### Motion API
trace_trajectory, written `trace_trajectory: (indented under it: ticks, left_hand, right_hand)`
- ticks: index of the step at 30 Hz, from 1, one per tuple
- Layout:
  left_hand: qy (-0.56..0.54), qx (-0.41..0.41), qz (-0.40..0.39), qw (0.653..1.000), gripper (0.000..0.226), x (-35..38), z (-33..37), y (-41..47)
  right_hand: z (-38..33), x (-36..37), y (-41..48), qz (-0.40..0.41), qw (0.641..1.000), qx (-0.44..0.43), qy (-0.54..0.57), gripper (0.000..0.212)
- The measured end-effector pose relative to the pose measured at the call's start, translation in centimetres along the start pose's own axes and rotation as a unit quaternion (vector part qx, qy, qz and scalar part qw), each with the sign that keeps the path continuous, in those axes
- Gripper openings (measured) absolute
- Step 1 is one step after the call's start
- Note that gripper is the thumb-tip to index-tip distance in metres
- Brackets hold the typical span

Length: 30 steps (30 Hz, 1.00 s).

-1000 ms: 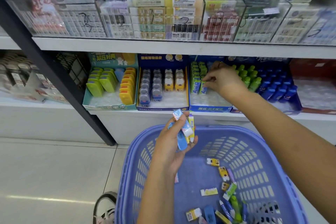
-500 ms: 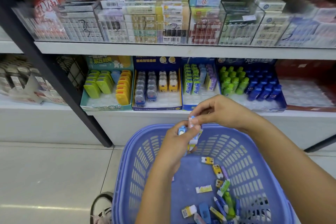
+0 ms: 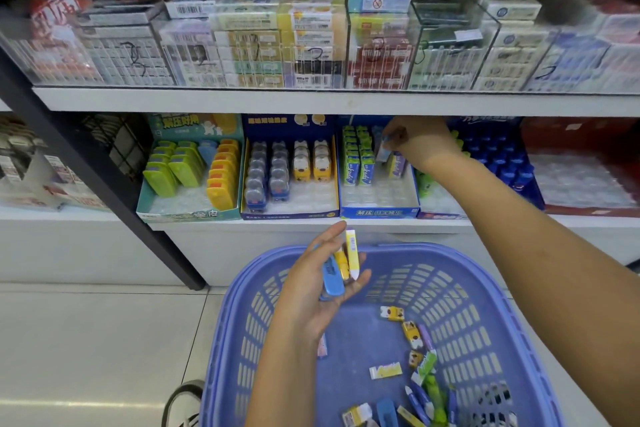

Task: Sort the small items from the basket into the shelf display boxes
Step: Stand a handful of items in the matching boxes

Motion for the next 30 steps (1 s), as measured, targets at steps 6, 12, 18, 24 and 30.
trace_trajectory:
  ticks: [6, 12, 18, 24, 30]
  left_hand:
    - [-0.014, -0.001, 0.0, 1.0, 0.028, -0.5, -0.2, 0.8]
    - [-0.04, 0.008, -0.014, 0.999, 0.032, -0.3, -0.2, 0.9]
    - [-0.005, 0.052, -0.015, 0.999, 0.044, 0.0, 0.8, 0.6]
    - [0.002, 0.054, -0.056, 0.997, 0.047, 1.5, 0.6, -0.1]
    - [-0.041, 0.006, -0.099, 0.994, 0.039, 2.4, -0.5, -0.7]
  right_hand:
    - [-0.5, 1.2, 0.5, -0.05, 0.995, -0.042, -0.069, 0.02]
    - [-1.1, 2.5, 1.1, -0.105, 0.991, -0.012, -0.087, 0.017]
    - [-1.3, -0.6, -3.5, 0.003, 0.996, 0.021, 0.085, 0.024]
    - [-5.0, 5.7, -13.9, -0.299, 0.883, -0.003, 0.361, 0.033]
    - [-4.4, 4.2, -14.3, -0.227, 0.86, 0.004, 0.456, 0.031]
Point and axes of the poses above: each hand's wrist, its own y-axis towards the middle knuckle, its own x-axis out of the palm, z = x × y, the point moved 10 cm from there along y, towards the middle knuckle, and after that the axes turned 3 degrees about y, right-handed, at the moved point
